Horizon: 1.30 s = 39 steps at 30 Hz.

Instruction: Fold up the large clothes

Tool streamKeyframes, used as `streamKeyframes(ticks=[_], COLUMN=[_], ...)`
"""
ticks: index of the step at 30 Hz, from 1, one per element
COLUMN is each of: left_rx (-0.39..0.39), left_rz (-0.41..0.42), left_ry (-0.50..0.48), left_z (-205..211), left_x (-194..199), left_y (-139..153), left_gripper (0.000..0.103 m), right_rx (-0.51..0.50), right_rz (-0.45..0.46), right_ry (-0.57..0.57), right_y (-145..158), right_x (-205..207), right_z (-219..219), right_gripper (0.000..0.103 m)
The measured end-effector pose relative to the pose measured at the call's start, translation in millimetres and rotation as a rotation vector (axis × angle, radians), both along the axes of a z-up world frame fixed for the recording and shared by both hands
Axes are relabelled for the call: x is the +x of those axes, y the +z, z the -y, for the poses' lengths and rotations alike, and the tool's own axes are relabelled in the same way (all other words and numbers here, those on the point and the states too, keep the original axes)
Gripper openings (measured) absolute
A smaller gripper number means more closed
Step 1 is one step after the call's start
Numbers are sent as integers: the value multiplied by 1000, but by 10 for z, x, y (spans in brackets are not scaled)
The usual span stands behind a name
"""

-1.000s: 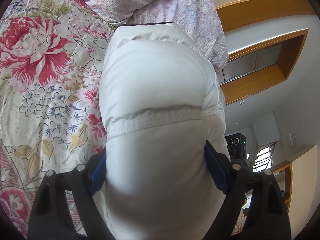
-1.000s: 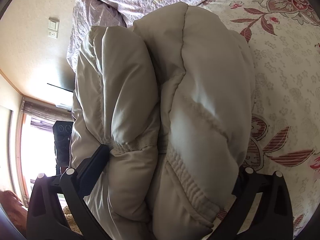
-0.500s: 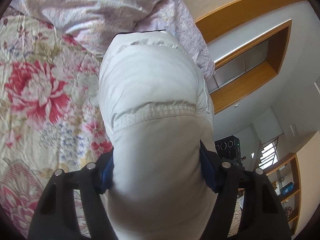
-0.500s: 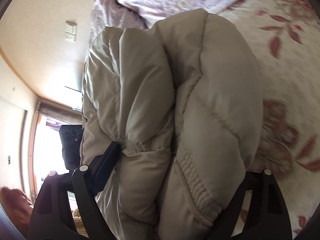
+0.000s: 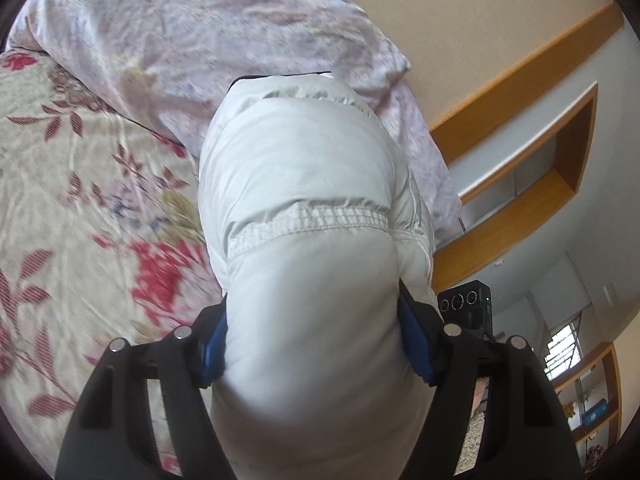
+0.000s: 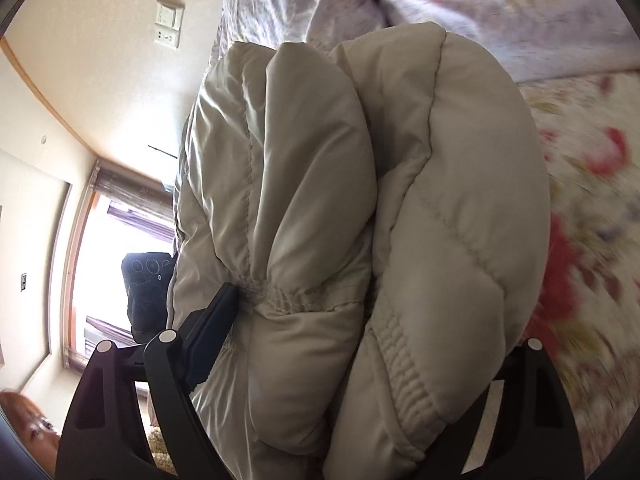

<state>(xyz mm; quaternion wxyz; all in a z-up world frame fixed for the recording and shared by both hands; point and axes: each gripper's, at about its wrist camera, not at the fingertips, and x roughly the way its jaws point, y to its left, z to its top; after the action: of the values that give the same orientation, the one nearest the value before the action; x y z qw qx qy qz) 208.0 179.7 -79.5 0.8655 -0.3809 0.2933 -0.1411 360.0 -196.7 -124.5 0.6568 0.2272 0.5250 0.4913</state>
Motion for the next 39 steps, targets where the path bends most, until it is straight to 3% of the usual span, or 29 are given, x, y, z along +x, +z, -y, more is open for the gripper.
streamKeyframes(ticks=[4,9,12,14,16,18,21,25,30,34,36,39], left_rx=[20,28,85,113,155,198,256,368,549,693,706,656], left_rz=[-33,-102,-115,-124,-125,-121,-84,-51,-81,-104,-97,-106], left_ry=[50,74,89,94,113,140,187,211,215,211,212,193], left_z=[-194,-305,-276,-278,-270,-277,-269,-115,123,261,297,310], left_x=[61,165,214,205,159,100,-6,3,131,291,336,430], left_y=[-108,-433,-452,-411,-317,-215,-34,187,230,148,105,28], left_gripper=[71,79,85,87,88,88,93,99,99,100,101,101], right_rx=[-30,-35,-74,-119,-189,-269,-300,-355,-408,-469,-514,-534], right_rz=[-11,-37,-28,-7,78,221,425,593,665,689,682,649], right_ry=[7,-42,-86,-126,-170,-237,-346,-367,-349,-363,-367,-358], right_y=[-132,-327,-394,-350,-179,91,523,773,782,693,591,405], right_x=[159,252,233,164,42,-142,-460,-737,-647,-497,-413,-315], right_z=[-259,-176,-158,-118,-51,77,249,63,-535,-806,-862,-882], right_gripper=[84,84,94,94,94,94,94,94,69,59,56,56])
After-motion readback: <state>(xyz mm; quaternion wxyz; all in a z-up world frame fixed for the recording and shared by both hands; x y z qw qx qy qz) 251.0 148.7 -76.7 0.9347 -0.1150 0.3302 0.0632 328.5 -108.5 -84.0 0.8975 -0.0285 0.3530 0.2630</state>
